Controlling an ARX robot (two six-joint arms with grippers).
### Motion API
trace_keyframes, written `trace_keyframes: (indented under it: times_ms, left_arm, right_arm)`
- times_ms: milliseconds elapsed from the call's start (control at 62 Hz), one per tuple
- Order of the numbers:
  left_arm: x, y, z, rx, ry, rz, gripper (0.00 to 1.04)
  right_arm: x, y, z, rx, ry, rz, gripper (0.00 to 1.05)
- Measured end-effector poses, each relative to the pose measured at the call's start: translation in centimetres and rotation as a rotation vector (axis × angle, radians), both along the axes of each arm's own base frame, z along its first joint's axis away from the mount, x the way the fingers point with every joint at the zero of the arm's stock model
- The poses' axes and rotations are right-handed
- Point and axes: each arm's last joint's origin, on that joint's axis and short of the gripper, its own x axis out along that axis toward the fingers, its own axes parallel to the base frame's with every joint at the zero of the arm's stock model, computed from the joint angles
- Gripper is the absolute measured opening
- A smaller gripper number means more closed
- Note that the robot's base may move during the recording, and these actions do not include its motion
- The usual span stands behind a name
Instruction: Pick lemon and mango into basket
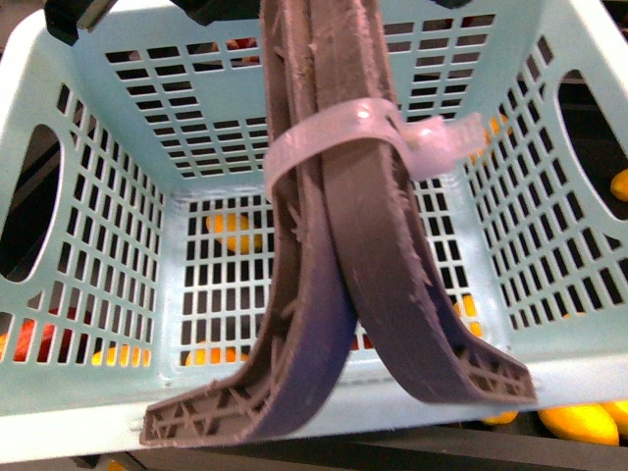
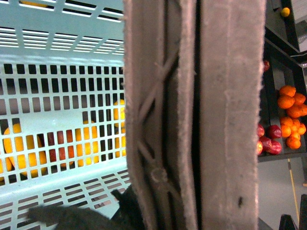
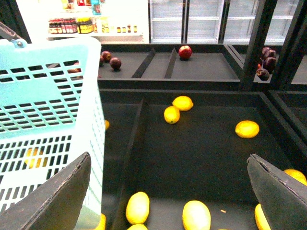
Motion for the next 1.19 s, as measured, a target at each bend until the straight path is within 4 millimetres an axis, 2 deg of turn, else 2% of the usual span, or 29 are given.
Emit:
trace_keyframes:
  times_ms: [193, 290, 339, 419, 516, 613, 645, 709, 742, 822, 919, 1064, 1193]
  left_arm:
    - [0.0, 0.0, 0.0, 0.006, -0.004, 0.009, 0.14]
    - [0.1, 0.2, 0.0, 0.013, -0.007, 0.024, 0.14]
    - [0.1, 0.2, 0.0, 0.015, -0.009, 0.024, 0.14]
    - [0.1, 0.2, 0.0, 0.020, -0.013, 0.020, 0.14]
    - [0.2, 0.2, -0.1, 0.019, -0.011, 0.015, 0.14]
    - [0.2, 0.2, 0.0, 0.016, -0.009, 0.011, 0.14]
    - [0.1, 0.1, 0.0, 0.015, -0.008, 0.012, 0.14]
    - [0.1, 0.1, 0.0, 0.017, -0.009, 0.011, 0.14]
    - [0.1, 0.1, 0.0, 0.017, -0.009, 0.012, 0.14]
    - [0.1, 0.1, 0.0, 0.018, -0.010, 0.014, 0.14]
    - [0.1, 0.1, 0.0, 0.020, -0.012, 0.013, 0.14]
    - [0.1, 0.1, 0.0, 0.019, -0.011, 0.011, 0.14]
    - [0.1, 0.1, 0.0, 0.019, -0.012, 0.012, 0.14]
  right_arm:
    - [0.0, 0.0, -0.1, 0.005, 0.015, -0.006, 0.96]
    - [0.2, -0.6, -0.2, 0.096, 0.259, -0.080, 0.96]
    - [0.6, -1.3, -0.4, 0.126, 0.313, -0.104, 0.96]
    - [1.6, -3.1, -0.5, 0.142, 0.311, -0.174, 0.96]
    - [4.1, -7.2, -0.2, 0.119, 0.308, -0.331, 0.96]
    - [6.8, -9.3, -0.7, 0.101, 0.356, -0.344, 0.96]
    - [9.1, -10.4, -1.8, 0.069, 0.427, -0.339, 0.96]
    - [12.3, -11.4, -4.8, 0.012, 0.594, -0.328, 0.96]
    - [13.5, -11.4, -6.5, -0.007, 0.683, -0.293, 0.96]
    - [15.2, -10.8, -9.3, -0.035, 0.808, -0.221, 0.96]
    - [17.2, -10.1, -11.2, -0.084, 0.884, -0.159, 0.96]
    - [20.2, -9.5, -13.0, -0.143, 0.924, -0.136, 0.96]
    - [22.1, -9.1, -14.7, -0.166, 0.964, -0.120, 0.96]
